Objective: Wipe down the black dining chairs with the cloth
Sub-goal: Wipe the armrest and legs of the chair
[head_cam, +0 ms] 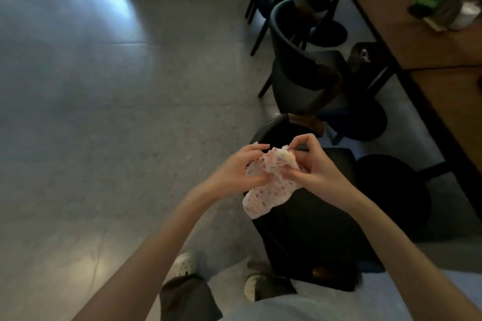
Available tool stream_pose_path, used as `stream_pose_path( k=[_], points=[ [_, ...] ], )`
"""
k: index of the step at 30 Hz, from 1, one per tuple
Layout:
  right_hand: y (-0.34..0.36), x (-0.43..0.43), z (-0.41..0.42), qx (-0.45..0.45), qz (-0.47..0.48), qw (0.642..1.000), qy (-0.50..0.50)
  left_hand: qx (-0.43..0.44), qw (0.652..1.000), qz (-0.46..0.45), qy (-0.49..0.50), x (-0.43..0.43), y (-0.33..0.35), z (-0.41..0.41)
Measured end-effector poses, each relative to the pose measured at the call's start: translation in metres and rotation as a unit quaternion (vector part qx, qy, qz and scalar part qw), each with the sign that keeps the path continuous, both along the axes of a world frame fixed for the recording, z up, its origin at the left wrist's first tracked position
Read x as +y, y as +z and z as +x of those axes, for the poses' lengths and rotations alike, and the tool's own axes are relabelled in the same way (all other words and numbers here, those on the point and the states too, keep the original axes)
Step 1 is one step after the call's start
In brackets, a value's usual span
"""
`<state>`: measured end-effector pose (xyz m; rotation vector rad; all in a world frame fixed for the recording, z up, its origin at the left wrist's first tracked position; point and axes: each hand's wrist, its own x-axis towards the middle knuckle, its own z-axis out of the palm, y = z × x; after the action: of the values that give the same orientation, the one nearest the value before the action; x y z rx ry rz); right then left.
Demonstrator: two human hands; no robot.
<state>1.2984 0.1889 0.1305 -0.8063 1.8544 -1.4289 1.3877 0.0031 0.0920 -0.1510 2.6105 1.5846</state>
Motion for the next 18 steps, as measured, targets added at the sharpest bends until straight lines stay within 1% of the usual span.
stream_pose_path(
  k=[2,4,7,10,13,18],
  points=[
    [0.003,-0.006,0.011,0.012,-0.002,0.998,-0.067,0.004,0.998,0.005,-0.062,-0.017,0.001,-0.006],
    [0.005,-0.012,0.025,0.025,-0.002,0.988,-0.153,-0.002,0.995,-0.008,-0.103,-0.035,0.003,-0.012],
    [0.003,-0.019,0.047,0.023,0.008,0.962,-0.271,-0.028,0.990,0.001,-0.139,-0.061,0.004,-0.018],
    [0.000,-0.023,0.065,0.021,0.008,0.928,-0.371,-0.018,0.987,-0.014,-0.157,-0.084,0.007,-0.029],
    [-0.010,-0.031,0.080,0.005,0.008,0.900,-0.436,-0.030,0.983,-0.039,-0.175,-0.103,0.010,-0.044],
    [-0.038,-0.048,0.077,-0.014,0.033,0.865,-0.500,-0.058,0.975,-0.059,-0.205,-0.121,0.000,-0.088]
  ],
)
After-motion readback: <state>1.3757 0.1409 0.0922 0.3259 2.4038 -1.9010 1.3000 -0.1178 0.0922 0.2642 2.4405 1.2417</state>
